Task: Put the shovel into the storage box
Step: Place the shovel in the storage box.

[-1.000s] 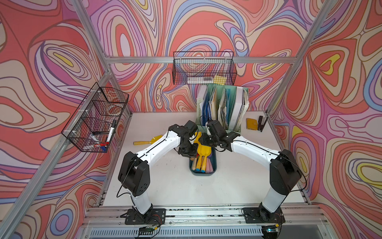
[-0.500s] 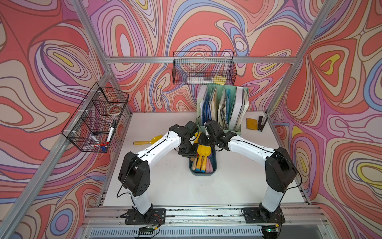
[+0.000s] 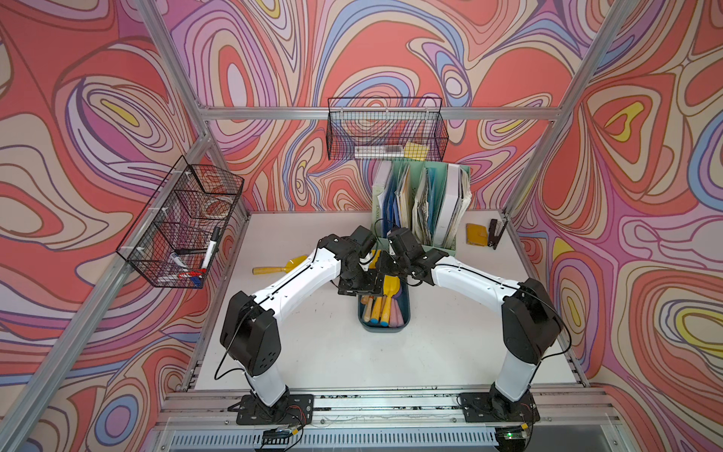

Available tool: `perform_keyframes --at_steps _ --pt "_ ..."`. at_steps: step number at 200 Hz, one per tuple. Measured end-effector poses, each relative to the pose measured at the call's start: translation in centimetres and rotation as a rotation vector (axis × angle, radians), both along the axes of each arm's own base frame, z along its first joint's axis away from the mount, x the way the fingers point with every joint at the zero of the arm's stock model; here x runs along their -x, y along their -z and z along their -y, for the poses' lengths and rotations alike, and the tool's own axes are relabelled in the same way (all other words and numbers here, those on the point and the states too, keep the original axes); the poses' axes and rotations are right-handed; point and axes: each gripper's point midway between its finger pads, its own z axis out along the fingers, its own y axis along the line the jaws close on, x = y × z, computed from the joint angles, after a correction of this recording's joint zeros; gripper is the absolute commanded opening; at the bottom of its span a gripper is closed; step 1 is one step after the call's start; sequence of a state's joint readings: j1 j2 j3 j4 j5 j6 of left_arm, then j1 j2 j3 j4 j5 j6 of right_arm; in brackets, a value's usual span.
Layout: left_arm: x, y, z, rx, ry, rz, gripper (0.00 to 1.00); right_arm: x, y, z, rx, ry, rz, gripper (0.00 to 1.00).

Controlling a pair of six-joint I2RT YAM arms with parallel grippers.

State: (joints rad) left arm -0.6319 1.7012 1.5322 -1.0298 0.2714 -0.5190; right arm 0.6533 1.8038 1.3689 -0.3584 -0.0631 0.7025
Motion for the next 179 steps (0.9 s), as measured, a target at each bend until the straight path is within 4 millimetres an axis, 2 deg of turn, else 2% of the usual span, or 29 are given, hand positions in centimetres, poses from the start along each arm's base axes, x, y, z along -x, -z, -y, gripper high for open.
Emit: perform_keyframes --at_steps 20,60,91,115,149,179 --pt "0.2 -1.2 -0.1 0.024 0.006 0.031 0.97 0.3 0.6 0.2 0.019 -0.014 -0.002 0.0" --pt "0.8 -3.0 -0.4 0.067 0.018 0.084 0.98 1.0 1.6 0.4 0.072 -0.085 0.001 0.0" --pt "1.0 -2.6 -0.1 0.082 0.03 0.086 0.98 1.6 2.9 1.1 0.105 -0.119 -0.012 0.0" --pt "1.0 -2.3 0.0 0.089 0.033 0.085 0.98 2.2 4.1 2.3 0.129 -0.116 -0.039 0.0" --pt "0.8 -2.7 0.2 0.102 0.034 0.1 0.97 2.5 4.4 3.8 0.134 -0.093 -0.048 0.0" --pt "0.8 -2.9 0.2 0.109 0.034 0.11 0.98 2.5 4.7 4.3 0.128 -0.075 -0.056 0.0"
